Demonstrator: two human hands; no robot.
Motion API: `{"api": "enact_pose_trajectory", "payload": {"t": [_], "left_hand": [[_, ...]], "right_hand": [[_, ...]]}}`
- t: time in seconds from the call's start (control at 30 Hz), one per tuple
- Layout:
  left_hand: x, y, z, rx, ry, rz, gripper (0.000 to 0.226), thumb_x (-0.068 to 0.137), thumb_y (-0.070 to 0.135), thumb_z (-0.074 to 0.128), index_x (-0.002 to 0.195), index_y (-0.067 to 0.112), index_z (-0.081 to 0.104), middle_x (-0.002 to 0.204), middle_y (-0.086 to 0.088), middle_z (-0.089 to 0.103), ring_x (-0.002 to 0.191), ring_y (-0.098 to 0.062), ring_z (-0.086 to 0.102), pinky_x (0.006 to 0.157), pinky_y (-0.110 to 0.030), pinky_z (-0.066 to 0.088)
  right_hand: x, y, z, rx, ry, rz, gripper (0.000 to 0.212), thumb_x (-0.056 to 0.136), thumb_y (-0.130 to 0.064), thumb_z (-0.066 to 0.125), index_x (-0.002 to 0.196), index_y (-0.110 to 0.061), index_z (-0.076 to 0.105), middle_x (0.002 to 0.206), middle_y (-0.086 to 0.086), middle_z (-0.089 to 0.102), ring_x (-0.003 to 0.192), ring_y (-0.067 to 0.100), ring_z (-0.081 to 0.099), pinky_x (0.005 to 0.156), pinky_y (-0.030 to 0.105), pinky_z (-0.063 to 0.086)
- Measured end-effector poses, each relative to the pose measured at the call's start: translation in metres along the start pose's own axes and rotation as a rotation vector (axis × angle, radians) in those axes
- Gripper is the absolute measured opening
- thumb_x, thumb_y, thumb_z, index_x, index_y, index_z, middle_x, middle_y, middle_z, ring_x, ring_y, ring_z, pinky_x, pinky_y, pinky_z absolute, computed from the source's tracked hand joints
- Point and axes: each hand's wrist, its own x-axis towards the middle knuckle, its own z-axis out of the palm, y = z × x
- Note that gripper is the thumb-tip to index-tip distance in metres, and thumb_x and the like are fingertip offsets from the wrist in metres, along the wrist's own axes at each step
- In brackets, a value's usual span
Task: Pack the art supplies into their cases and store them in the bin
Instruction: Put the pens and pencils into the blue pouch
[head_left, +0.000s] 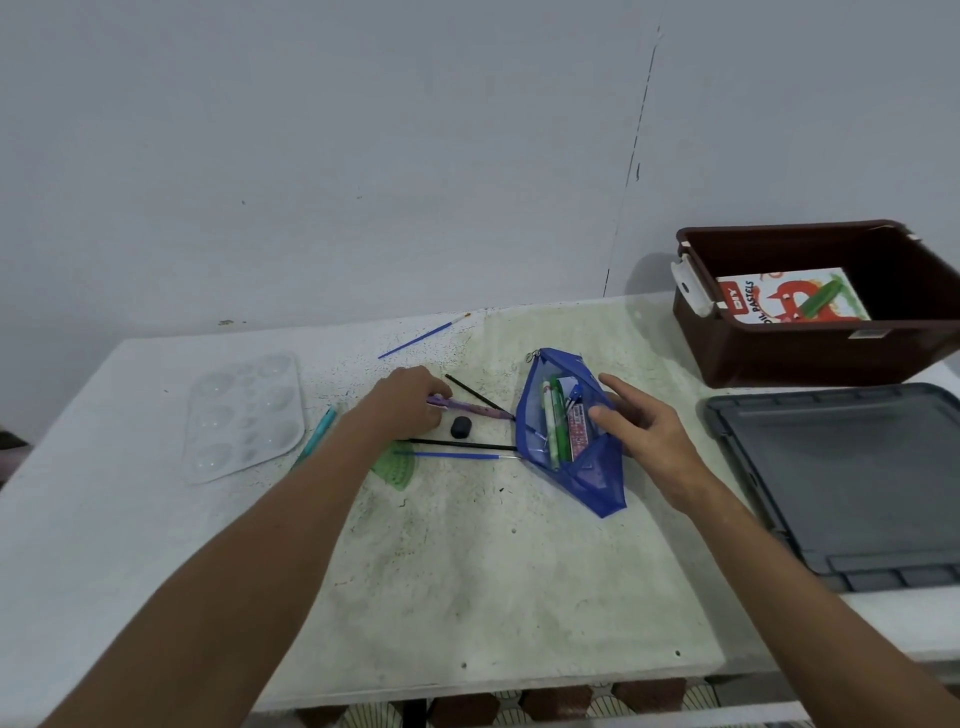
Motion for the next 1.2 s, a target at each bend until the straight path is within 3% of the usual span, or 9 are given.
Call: {"api": "enact_pose_trajectory", "payload": {"t": [0.1,0.27,0.43,0.57,0.7,0.8,0.9,1.03,1.2], "left_hand": [[0.000,0.003,0.004,0.074,0.012,0.011,0.025,0.089,0.022,0.056,0.110,0.027,0.070,0.094,0.001,0.057,0.095,-0.022,0.056,0.082,-0.033,0.047],[-0.001,0.008,-0.009,0.111,0.112,0.015,0.022,0.092,0.020,0.053,0.104,0.024,0.070,0.099,0.001,0.052,0.090,-0.021,0.056,0.083,-0.035,0.044],[-0.012,0.018,-0.033,0.139,0.207,0.014,0.017,0.092,0.020,0.056,0.094,0.025,0.071,0.085,0.005,0.054,0.083,-0.019,0.054,0.072,-0.031,0.034],[-0.026,0.045,-0.031,-0.216,0.156,-0.002,0.014,0.086,0.021,0.068,0.099,0.023,0.074,0.086,0.006,0.066,0.061,-0.007,0.053,0.056,-0.017,0.040],[-0.032,0.079,-0.007,-0.564,0.024,-0.038,0.014,0.081,0.019,0.074,0.095,0.015,0.077,0.059,0.006,0.061,0.045,-0.007,0.042,0.045,-0.016,0.034],[-0.027,0.099,0.015,-0.692,0.058,-0.097,0.020,0.081,0.021,0.076,0.096,0.009,0.076,0.061,0.001,0.061,0.049,-0.009,0.046,0.051,-0.019,0.038],[-0.024,0.113,0.031,-0.819,0.125,-0.144,0.032,0.079,0.025,0.078,0.104,0.006,0.071,0.085,-0.003,0.068,0.075,-0.014,0.062,0.067,-0.022,0.046],[-0.026,0.118,0.035,-0.905,0.098,-0.077,0.050,0.076,0.034,0.079,0.117,0.008,0.065,0.104,-0.005,0.070,0.094,-0.015,0.066,0.087,-0.029,0.053],[-0.034,0.096,0.030,-0.812,0.182,-0.067,0.037,0.077,0.035,0.078,0.107,0.016,0.070,0.092,0.007,0.071,0.082,-0.008,0.066,0.071,-0.017,0.049]], "right_hand": [[0.000,0.000,-0.001,-0.013,0.005,0.002,0.054,0.085,-0.027,0.067,0.136,-0.027,0.050,0.128,0.001,0.057,0.114,0.013,0.056,0.078,0.024,0.058],[-0.001,0.000,-0.003,-0.041,0.014,0.012,0.054,0.086,-0.028,0.065,0.138,-0.028,0.049,0.132,0.001,0.054,0.117,0.015,0.054,0.084,0.031,0.057],[-0.001,0.001,-0.002,-0.032,0.006,0.013,0.055,0.086,-0.029,0.066,0.138,-0.027,0.048,0.131,0.002,0.055,0.116,0.016,0.055,0.080,0.028,0.058],[-0.002,0.000,0.000,-0.010,0.006,0.006,0.054,0.087,-0.026,0.065,0.138,-0.024,0.049,0.127,0.001,0.056,0.110,0.011,0.056,0.070,0.020,0.057],[-0.005,-0.002,0.001,0.018,0.009,0.002,0.051,0.087,-0.023,0.065,0.136,-0.024,0.051,0.117,-0.008,0.059,0.103,0.005,0.057,0.063,0.015,0.054],[-0.007,-0.004,0.002,0.029,-0.002,-0.012,0.044,0.089,-0.019,0.063,0.130,-0.027,0.052,0.110,-0.013,0.060,0.094,0.000,0.062,0.062,0.014,0.053],[-0.009,-0.005,0.003,0.050,-0.013,-0.036,0.035,0.089,-0.014,0.063,0.120,-0.030,0.055,0.106,-0.014,0.064,0.085,-0.008,0.065,0.062,0.014,0.053],[-0.010,-0.003,0.003,0.043,-0.025,-0.043,0.038,0.089,-0.017,0.064,0.123,-0.030,0.055,0.113,-0.010,0.065,0.096,0.004,0.065,0.070,0.020,0.055],[-0.010,-0.005,0.002,0.042,-0.039,-0.040,0.039,0.089,-0.018,0.063,0.125,-0.030,0.054,0.113,-0.014,0.063,0.097,0.001,0.063,0.067,0.017,0.054]]}}
